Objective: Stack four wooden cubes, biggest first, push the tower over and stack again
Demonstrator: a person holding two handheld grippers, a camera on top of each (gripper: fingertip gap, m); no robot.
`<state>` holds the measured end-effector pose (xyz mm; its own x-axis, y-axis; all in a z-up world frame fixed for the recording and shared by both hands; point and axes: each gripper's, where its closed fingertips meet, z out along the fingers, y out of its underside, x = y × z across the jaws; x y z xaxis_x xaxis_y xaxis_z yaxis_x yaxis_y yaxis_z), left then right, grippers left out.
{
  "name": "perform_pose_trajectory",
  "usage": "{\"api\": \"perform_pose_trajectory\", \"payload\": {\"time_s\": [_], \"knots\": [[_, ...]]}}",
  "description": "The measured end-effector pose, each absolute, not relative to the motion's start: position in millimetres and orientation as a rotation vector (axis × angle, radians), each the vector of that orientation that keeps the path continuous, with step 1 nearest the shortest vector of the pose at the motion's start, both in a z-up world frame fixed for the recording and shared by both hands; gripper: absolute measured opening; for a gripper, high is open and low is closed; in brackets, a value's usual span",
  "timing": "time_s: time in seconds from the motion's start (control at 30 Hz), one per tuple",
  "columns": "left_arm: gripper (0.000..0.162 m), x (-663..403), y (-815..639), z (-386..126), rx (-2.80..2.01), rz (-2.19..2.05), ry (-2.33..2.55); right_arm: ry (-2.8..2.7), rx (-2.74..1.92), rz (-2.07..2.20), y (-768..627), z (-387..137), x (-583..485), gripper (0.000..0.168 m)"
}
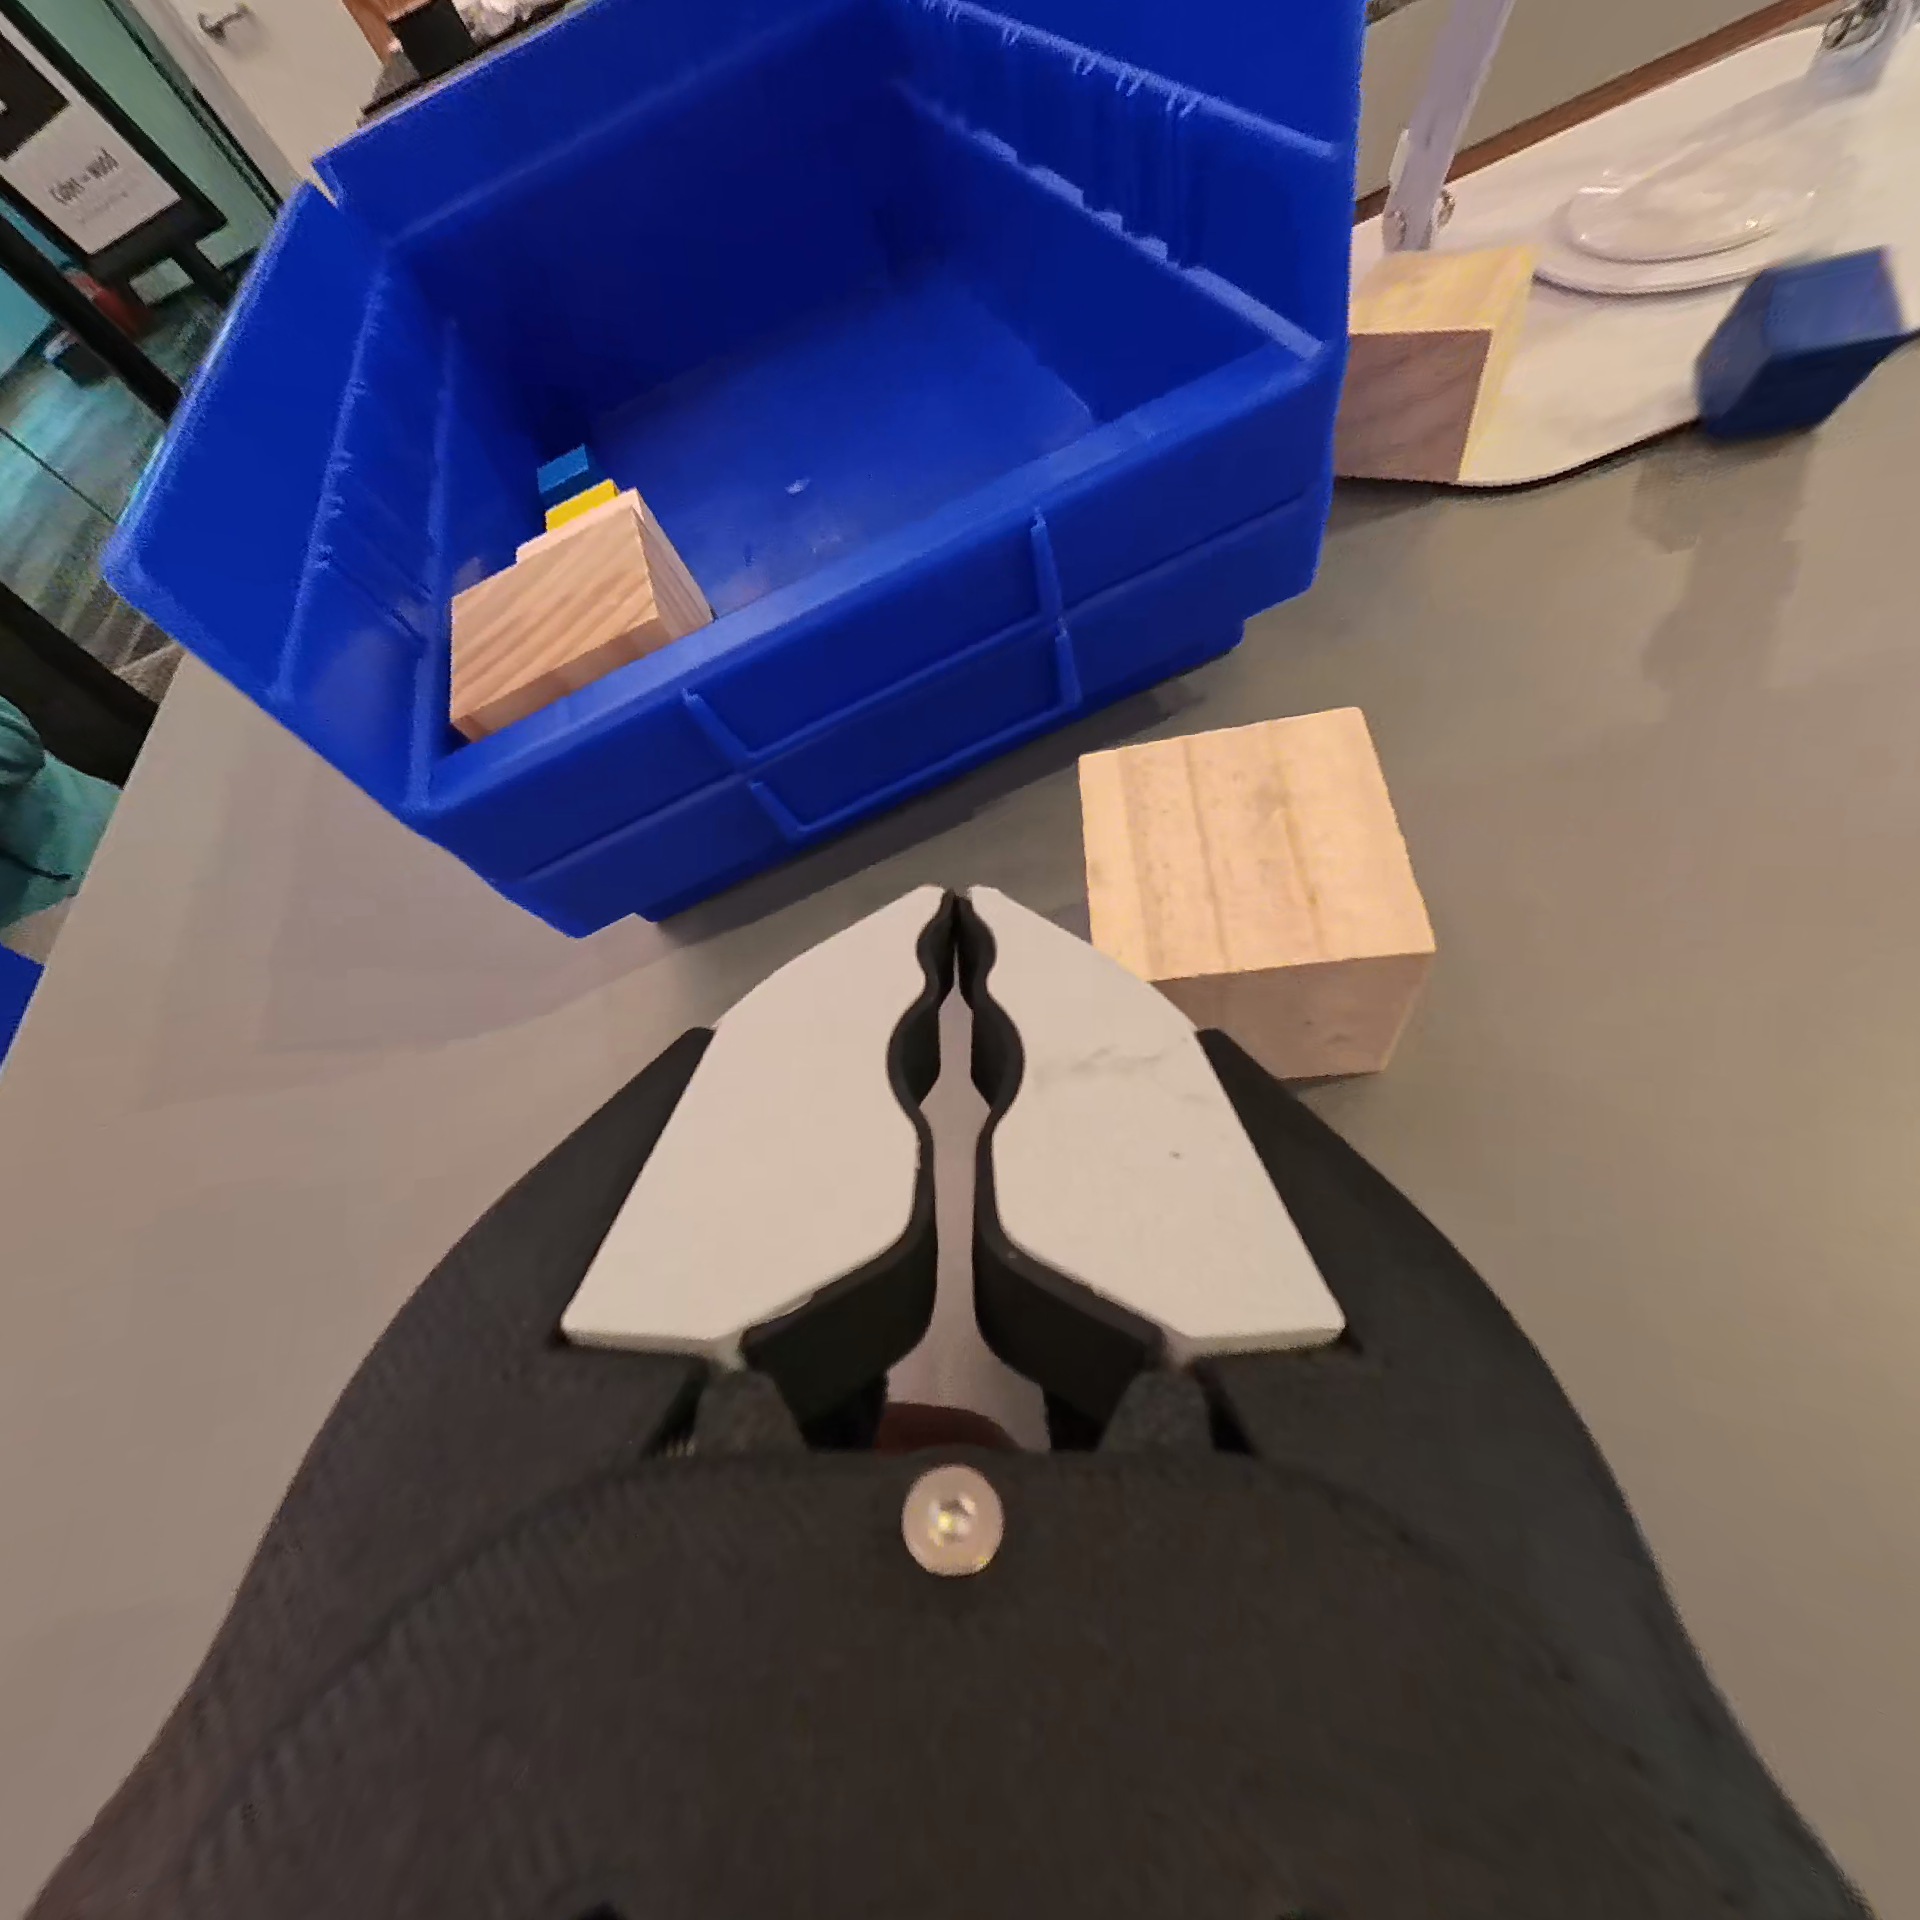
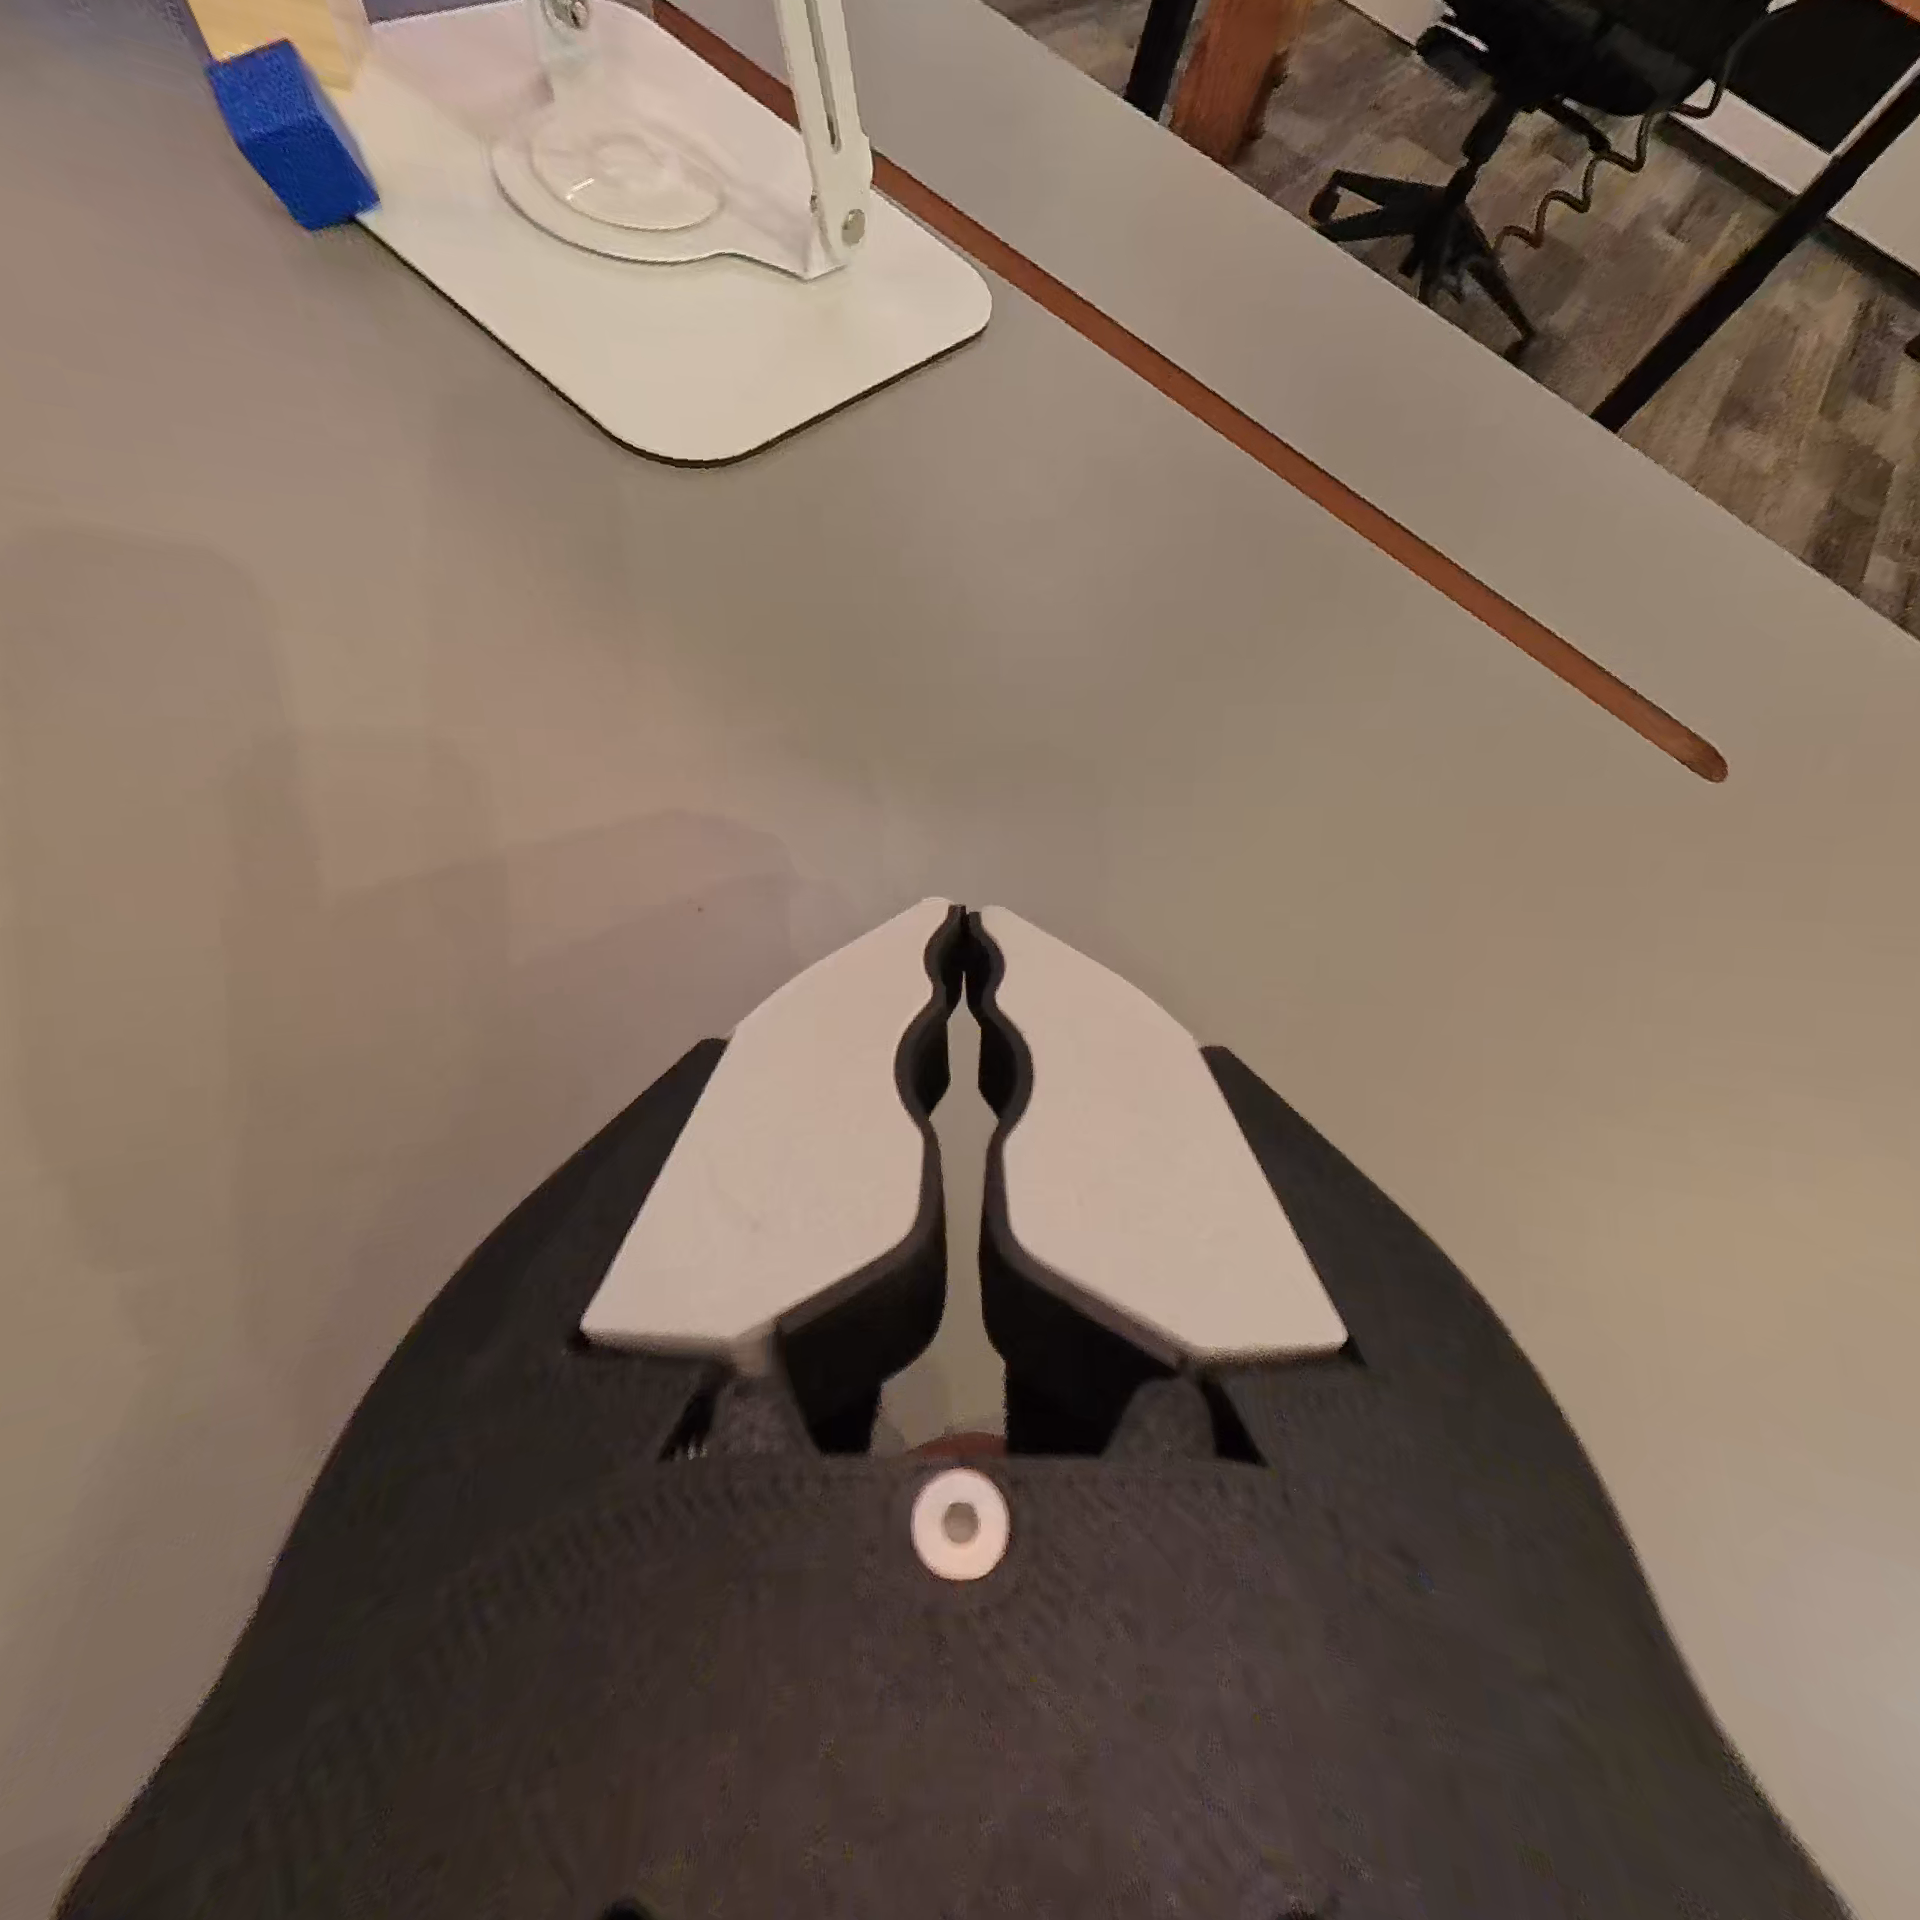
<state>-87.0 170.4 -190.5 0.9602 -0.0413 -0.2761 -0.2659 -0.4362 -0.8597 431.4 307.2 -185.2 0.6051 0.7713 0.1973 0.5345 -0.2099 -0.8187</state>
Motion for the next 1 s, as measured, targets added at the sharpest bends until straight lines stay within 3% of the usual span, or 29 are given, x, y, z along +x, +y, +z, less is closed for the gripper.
{"api": "perform_pose_trajectory", "payload": {"time_s": [0.33,0.57,0.7,0.8,1.0], "knots": [[0.0,-91,169,-189,-1.995,0.329,0.237,-0.674,-1.664,0.424,300,-83,520,0.0],[0.0,-89,166,-177,-1.94,0.276,0.195,-0.603,-1.734,0.424,306,-110,570,0.0],[0.028,-80,159,-164,-1.898,0.196,0.23,-0.715,-1.764,0.39,307,-125,549,0.0],[0.078,-65,157,-181,-2.013,0.072,0.267,-0.784,-1.785,0.359,306,-136,537,0.0],[0.089,-43,170,-187,-2.046,0.008,0.28,-0.848,-1.789,0.329,302,-142,522,0.0]]}}
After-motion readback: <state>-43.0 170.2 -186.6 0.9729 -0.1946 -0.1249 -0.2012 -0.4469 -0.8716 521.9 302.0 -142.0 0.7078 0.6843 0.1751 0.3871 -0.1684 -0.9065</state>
